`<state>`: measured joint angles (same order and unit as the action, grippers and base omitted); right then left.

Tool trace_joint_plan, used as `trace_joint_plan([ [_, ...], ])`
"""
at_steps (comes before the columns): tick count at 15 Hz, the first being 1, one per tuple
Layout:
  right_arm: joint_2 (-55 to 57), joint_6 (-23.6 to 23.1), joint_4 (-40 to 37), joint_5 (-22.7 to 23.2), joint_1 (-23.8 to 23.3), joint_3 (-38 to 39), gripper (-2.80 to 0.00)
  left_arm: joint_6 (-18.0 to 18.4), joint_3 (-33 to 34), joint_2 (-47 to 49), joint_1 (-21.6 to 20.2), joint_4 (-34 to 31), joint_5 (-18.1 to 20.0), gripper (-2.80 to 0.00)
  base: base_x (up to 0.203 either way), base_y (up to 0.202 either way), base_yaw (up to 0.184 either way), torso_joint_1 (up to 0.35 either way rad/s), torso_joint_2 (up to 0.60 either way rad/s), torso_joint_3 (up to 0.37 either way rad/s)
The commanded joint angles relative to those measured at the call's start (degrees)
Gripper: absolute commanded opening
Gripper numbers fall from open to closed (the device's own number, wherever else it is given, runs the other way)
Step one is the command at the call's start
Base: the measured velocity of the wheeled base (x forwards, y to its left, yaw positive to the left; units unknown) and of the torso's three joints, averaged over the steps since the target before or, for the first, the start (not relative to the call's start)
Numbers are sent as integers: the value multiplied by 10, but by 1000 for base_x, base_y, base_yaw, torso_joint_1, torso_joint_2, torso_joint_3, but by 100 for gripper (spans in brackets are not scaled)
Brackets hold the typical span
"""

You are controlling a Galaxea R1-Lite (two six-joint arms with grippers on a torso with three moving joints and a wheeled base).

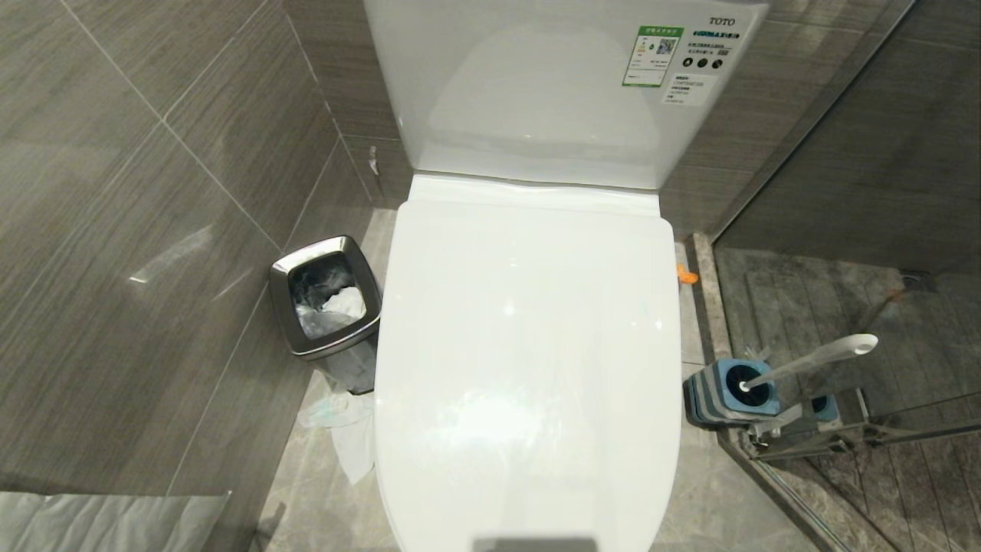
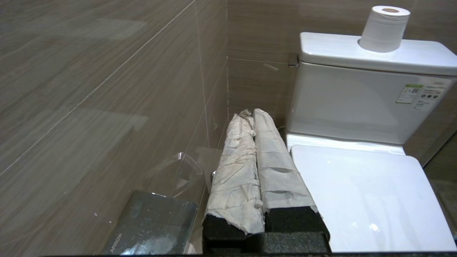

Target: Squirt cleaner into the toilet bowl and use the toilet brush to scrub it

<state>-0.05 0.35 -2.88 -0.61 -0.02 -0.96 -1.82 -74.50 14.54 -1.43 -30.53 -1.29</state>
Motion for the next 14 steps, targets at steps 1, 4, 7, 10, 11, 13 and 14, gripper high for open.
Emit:
trace_joint_plan([
  [1, 0, 0, 0, 0, 0, 0, -280, 7, 24, -48, 3, -4, -5, -280, 0, 0, 0, 0, 0, 0],
  [4, 0, 0, 0, 0, 0, 0, -280, 22, 94, -115, 8, -4, -9, -280, 0, 0, 0, 0, 0, 0],
  [7, 0, 0, 0, 0, 0, 0, -280, 28, 129, -145, 9, -4, -10, -280, 0, 0, 0, 0, 0, 0],
  [10, 0, 0, 0, 0, 0, 0, -280, 30, 151, -145, 9, 0, -12, -280, 0, 0, 0, 0, 0, 0],
  [11, 0, 0, 0, 0, 0, 0, -280, 30, 170, -145, 9, 10, -13, -280, 0, 0, 0, 0, 0, 0],
  [13, 0, 0, 0, 0, -1, 0, -280, 36, 233, -145, 9, 84, -17, -280, 0, 0, 0, 0, 0, 0],
  [14, 0, 0, 0, 0, 0, 0, -280, 45, 273, -145, 9, 136, -19, -280, 0, 0, 0, 0, 0, 0],
])
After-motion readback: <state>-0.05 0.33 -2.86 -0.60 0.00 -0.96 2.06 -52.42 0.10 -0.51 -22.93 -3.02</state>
